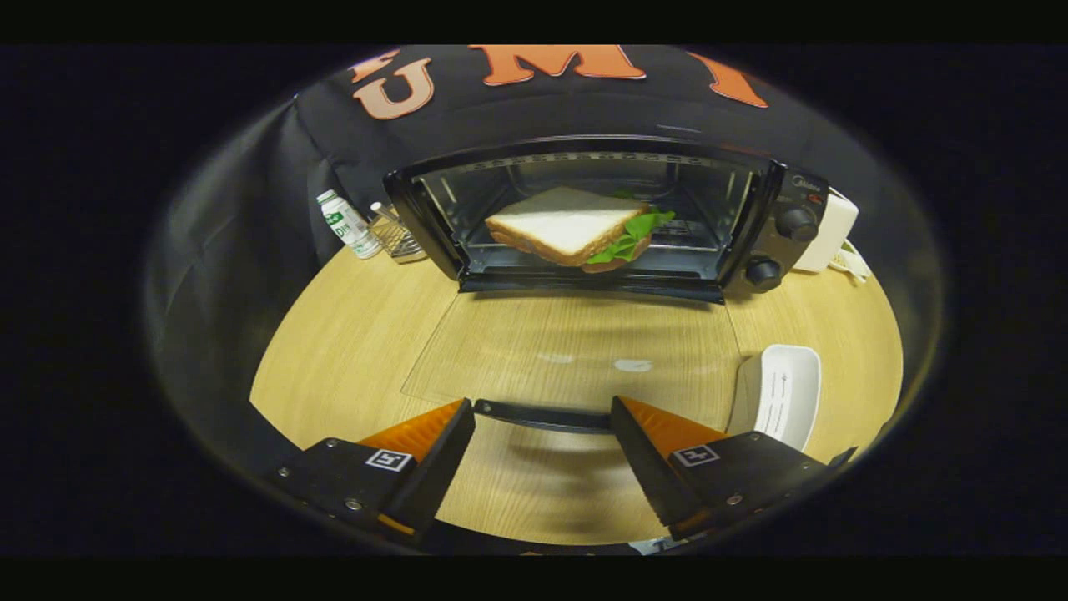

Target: Open the toaster oven, put the food inside, and close the toaster oven door.

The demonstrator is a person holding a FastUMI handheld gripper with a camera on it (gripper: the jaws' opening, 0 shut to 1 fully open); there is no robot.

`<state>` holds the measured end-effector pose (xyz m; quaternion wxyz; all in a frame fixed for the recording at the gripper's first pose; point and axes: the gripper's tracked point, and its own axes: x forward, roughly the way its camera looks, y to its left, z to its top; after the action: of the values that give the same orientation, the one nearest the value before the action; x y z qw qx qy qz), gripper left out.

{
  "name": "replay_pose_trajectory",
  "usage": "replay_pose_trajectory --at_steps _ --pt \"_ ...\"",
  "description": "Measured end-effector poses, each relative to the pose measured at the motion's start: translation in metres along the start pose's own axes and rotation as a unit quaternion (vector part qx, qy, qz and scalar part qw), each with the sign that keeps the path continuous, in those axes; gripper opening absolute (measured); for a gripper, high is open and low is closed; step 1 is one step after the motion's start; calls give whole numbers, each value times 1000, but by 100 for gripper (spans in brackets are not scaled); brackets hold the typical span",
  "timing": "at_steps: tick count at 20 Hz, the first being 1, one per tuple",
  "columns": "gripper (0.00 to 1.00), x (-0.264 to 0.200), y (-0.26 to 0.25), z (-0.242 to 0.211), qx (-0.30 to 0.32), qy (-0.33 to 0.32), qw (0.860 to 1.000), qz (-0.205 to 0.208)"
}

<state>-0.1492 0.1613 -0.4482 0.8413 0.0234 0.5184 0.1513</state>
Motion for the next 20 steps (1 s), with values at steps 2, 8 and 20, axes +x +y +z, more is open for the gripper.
replay_pose_trajectory --at_steps 2,8,20 --pt "97 -10 -5 -14 -20 8 1000 -8" --pt "98 -8 -9 -46 -12 34 999 -16" --pt "98 37 -23 -46 24 41 997 -58"
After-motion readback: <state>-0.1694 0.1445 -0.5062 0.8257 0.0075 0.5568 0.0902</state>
